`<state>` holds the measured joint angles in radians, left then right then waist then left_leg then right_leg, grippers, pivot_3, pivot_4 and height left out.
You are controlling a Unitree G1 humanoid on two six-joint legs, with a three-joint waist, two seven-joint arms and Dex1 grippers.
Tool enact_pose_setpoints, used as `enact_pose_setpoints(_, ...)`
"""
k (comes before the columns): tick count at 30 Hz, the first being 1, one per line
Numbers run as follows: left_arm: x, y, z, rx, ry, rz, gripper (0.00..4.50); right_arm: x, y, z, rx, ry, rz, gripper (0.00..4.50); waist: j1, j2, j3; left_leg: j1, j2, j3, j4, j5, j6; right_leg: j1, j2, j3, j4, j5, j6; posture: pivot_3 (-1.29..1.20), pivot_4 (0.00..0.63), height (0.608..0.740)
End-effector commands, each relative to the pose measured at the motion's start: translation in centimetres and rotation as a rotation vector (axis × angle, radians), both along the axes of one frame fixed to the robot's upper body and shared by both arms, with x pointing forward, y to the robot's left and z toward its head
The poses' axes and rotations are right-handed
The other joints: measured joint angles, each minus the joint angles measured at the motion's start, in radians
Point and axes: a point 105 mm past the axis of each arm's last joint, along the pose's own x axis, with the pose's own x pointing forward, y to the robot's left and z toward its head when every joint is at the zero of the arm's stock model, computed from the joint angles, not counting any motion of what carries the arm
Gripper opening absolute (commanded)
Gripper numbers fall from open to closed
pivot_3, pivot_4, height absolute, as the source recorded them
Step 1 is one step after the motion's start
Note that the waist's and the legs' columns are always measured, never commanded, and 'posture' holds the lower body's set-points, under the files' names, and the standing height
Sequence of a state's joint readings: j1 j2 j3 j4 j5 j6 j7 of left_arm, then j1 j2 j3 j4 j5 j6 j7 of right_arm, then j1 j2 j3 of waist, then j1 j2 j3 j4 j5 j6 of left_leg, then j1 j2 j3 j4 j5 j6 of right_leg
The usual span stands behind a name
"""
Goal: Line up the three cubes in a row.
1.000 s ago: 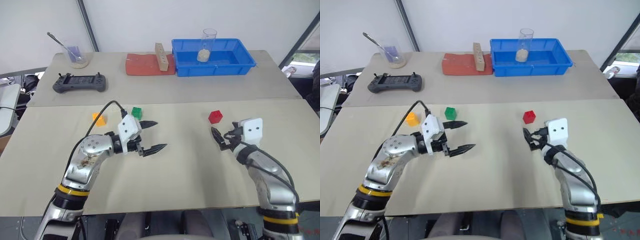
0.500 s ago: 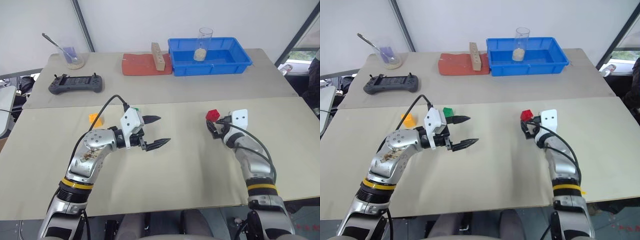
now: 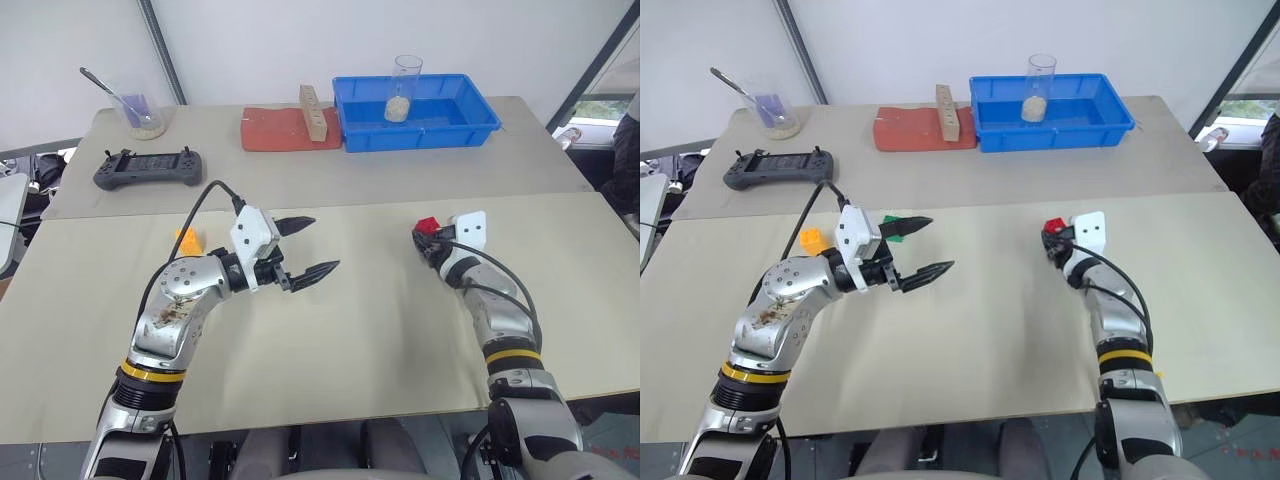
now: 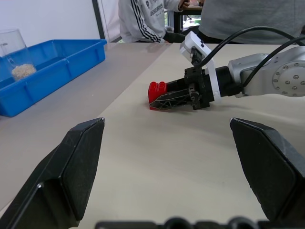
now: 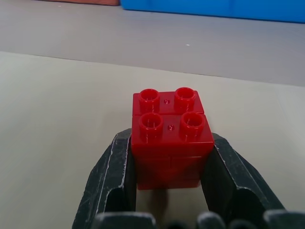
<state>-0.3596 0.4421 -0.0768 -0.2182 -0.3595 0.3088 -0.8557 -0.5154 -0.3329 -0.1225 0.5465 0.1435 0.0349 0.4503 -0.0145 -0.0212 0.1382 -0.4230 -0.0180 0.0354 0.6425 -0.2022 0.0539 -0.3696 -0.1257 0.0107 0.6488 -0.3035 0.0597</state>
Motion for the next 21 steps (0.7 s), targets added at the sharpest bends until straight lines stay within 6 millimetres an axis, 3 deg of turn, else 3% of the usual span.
enact_pose_setpoints(1,-0.7,0.8,1.0,-0.002,-0.030,-0.009,4.50,-1.7,2.1,2.4,-0.017,-0.062,0.205,1.45,0.001,0.000,0.000,0.000,0.000,0.000,0.000,0.000,0.000,0.000,0.000,0.000,0.000,0.000,0.000,0.00,0.150,0.740)
enact_pose_setpoints(6,-2.8,2.4,-0.9,0.083,0.021,-0.083,4.50,-6.4,5.7,4.8,-0.047,-0.022,0.671,1.45,0.001,0.001,0.001,-0.001,0.000,0.000,0.000,0.000,0.000,0.000,-0.001,0.000,-0.001,0.000,0.000,0.00,0.150,0.740)
enact_pose_setpoints(12,-6.3,4.0,-3.3,0.164,0.095,-0.187,4.50,-10.9,8.2,3.3,-0.132,0.069,1.035,1.45,0.002,0.001,0.001,0.000,0.002,-0.001,0.000,-0.001,0.001,0.000,0.000,0.000,-0.002,0.000,0.000,0.00,0.150,0.740)
enact_pose_setpoints(21,-7.6,4.5,-3.7,0.172,0.108,-0.207,4.50,-9.8,8.3,0.9,-0.212,0.093,1.147,1.45,0.011,0.001,0.001,0.000,0.000,-0.001,0.000,-0.001,0.001,0.000,-0.004,0.000,-0.002,0.000,0.000,0.00,0.150,0.740)
